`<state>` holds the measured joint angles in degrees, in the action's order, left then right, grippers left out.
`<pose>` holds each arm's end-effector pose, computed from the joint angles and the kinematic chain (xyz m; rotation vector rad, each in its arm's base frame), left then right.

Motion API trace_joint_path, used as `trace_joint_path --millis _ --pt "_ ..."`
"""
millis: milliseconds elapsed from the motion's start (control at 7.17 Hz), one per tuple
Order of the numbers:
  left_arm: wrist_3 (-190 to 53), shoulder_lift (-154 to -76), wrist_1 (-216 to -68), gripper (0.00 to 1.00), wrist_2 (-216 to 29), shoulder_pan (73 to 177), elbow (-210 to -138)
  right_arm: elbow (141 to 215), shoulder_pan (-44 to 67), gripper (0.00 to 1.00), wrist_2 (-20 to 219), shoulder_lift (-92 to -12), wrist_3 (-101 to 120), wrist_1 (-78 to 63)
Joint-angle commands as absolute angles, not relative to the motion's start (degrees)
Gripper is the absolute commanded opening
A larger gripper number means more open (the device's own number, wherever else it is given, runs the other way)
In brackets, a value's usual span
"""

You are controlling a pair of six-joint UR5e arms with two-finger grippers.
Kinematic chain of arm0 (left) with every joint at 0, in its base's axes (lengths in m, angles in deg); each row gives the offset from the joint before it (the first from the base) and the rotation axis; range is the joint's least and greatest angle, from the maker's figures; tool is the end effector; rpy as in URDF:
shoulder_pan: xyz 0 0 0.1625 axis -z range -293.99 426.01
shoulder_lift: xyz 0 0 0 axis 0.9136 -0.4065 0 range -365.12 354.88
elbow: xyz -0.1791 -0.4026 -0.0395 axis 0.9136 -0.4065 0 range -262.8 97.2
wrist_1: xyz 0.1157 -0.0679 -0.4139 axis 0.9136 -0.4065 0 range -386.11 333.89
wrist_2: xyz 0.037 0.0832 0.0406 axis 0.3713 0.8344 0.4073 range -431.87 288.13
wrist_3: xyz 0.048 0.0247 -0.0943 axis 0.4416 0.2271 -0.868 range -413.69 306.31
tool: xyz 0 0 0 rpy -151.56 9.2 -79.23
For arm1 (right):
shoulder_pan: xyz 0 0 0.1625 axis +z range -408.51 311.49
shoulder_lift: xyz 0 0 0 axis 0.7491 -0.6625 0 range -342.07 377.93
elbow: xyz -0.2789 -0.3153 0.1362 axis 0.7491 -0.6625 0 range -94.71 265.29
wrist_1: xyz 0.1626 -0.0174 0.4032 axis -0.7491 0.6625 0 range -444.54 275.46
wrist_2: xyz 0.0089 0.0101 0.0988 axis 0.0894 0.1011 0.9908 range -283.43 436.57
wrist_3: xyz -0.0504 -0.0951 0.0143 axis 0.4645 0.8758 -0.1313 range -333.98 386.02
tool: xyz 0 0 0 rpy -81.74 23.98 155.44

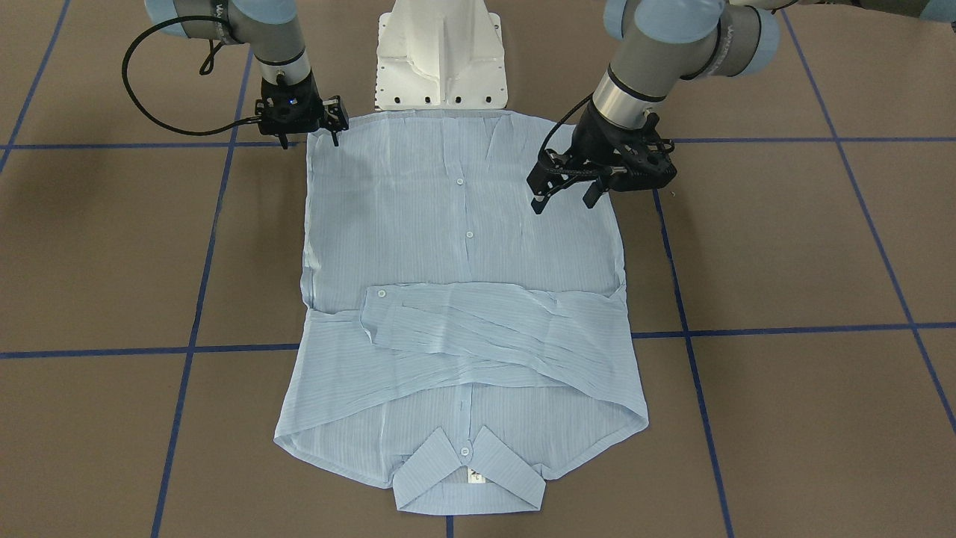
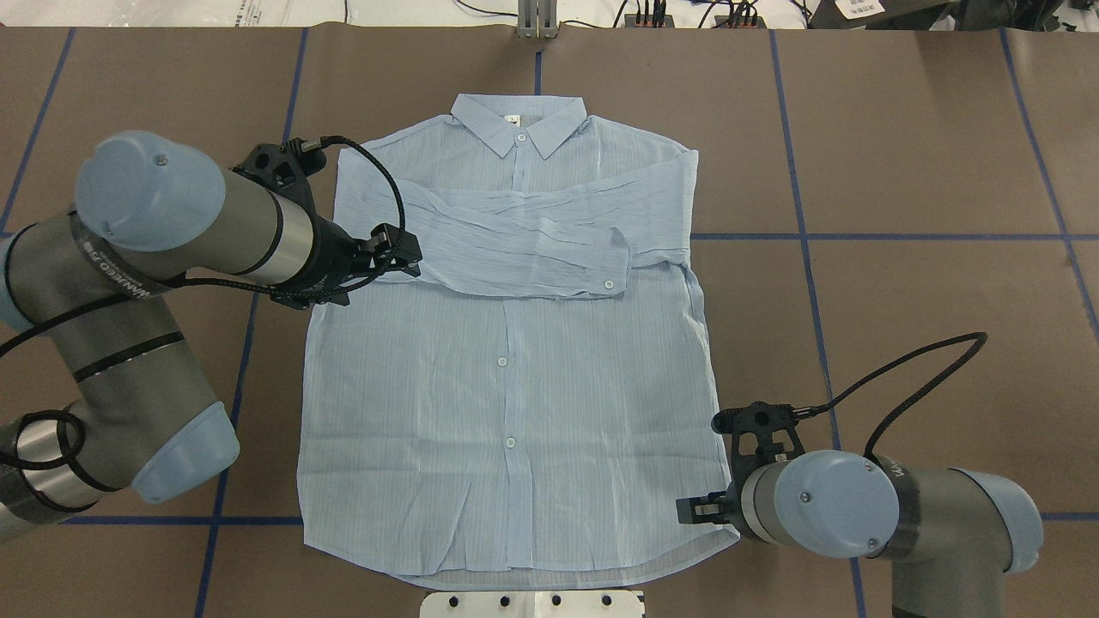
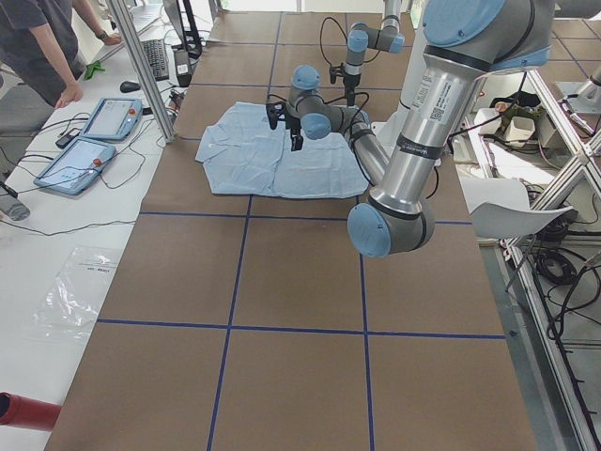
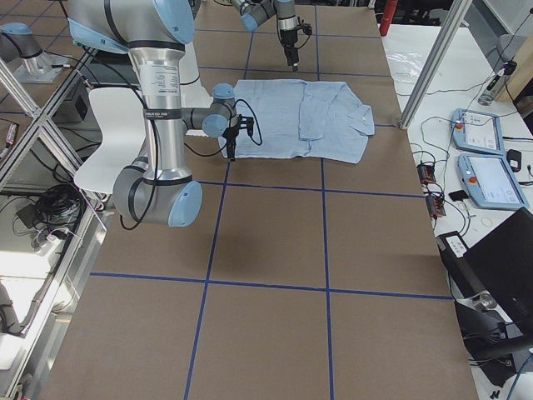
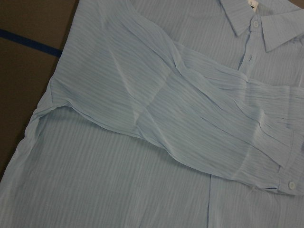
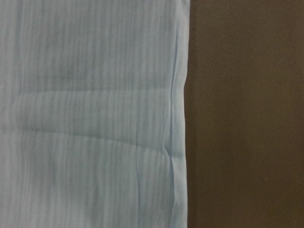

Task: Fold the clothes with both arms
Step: 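Grasp the near hem corners with both grippers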

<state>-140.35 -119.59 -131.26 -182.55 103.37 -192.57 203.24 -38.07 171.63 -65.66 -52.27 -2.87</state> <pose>0.4338 -0.4506 0.2422 0.0490 1.0792 -0.3484 -0.5066 -0.2191 0.3802 0.0604 -0.7471 -0.0541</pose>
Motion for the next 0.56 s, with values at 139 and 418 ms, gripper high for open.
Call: trace_joint_path --millis 139,418 --pt "-140.35 -119.64 -131.23 1.0 -182.44 103.28 -192.66 203.68 -39.46 0.99 171.76 -67.58 -52.38 -2.89" --pt "-140.35 -119.82 -131.32 1.0 -182.35 103.28 -192.66 203.68 -39.55 0.97 172.02 -67.76 -52.38 -2.89"
